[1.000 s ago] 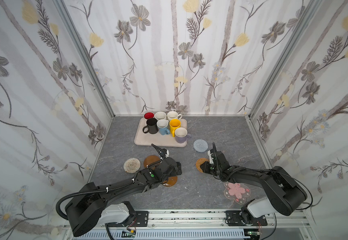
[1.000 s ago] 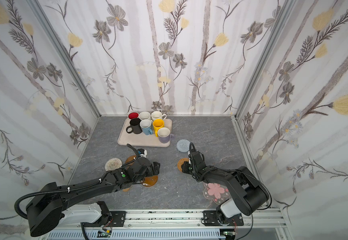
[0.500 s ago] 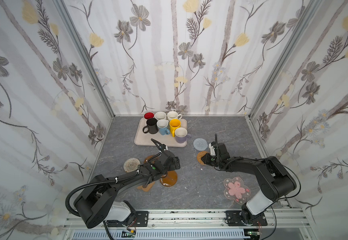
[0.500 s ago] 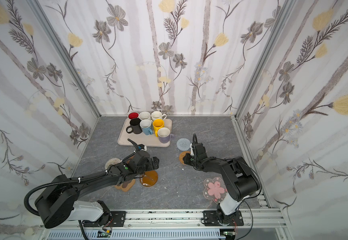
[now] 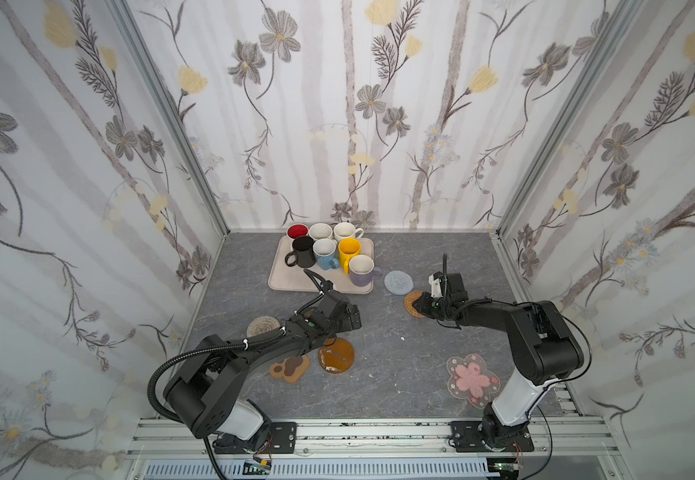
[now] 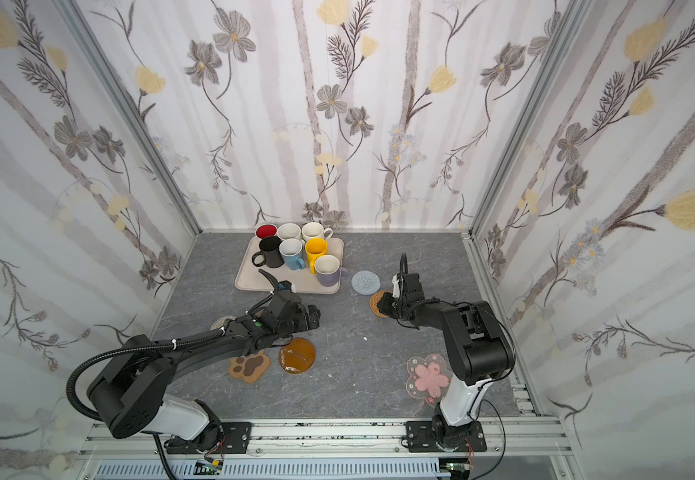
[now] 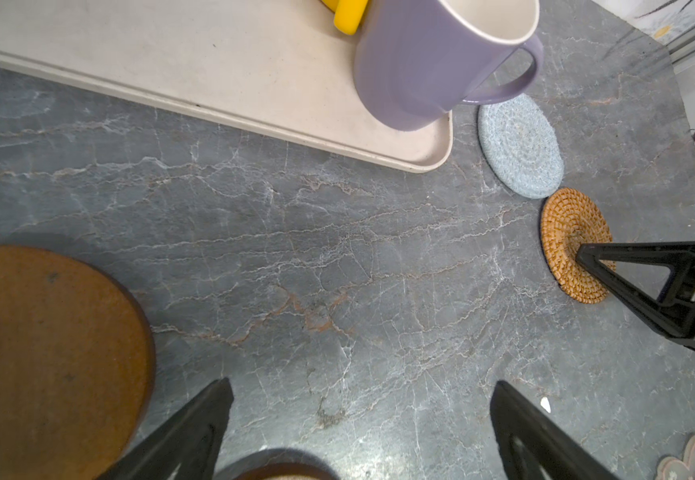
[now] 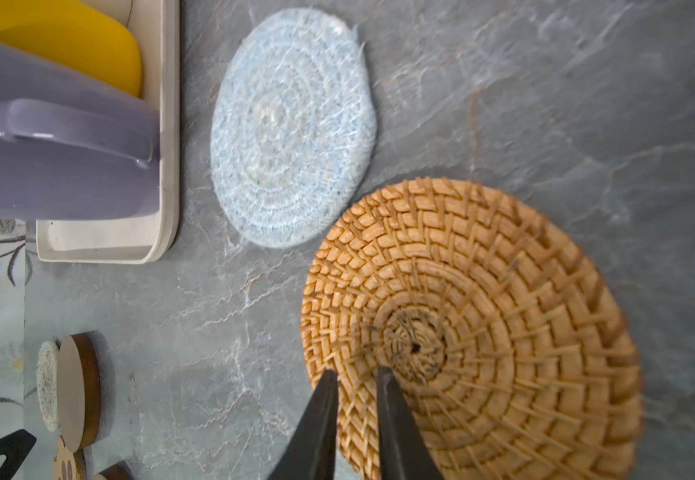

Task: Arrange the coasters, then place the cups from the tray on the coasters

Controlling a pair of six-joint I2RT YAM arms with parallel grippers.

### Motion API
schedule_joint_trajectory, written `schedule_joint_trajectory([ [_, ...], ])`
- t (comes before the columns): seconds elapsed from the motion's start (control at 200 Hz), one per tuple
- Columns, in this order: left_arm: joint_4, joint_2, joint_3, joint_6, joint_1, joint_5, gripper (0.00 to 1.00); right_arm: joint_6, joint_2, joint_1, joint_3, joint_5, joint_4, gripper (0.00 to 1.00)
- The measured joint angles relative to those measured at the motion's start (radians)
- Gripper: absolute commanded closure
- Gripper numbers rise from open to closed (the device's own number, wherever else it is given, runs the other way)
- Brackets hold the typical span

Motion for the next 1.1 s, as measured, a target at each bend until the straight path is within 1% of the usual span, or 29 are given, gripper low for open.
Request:
schedule_joint_trajectory([
  [0.25,0.013,0.026,0.03,0.018,0.014,0.014,0.0,0.002,0.066,-0.051,0.078,-0.05,-0.013,0.79],
  [0.55,0.026,0.032,0.036,0.027,0.026,0.021,0.0,0.06,0.133,-0.105,0.177,-0.094,-0.047,0.81],
  [0.899,0.033,0.041,0.035,0.036,0.052,0.042,0.0,0.087,0.212,-0.135,0.322,-0.093,-0.131,0.81],
  [1.104,0.037,0.018,0.019,0.036,0.06,0.043,0.0,0.105,0.264,-0.153,0.409,-0.091,-0.169,0.81],
])
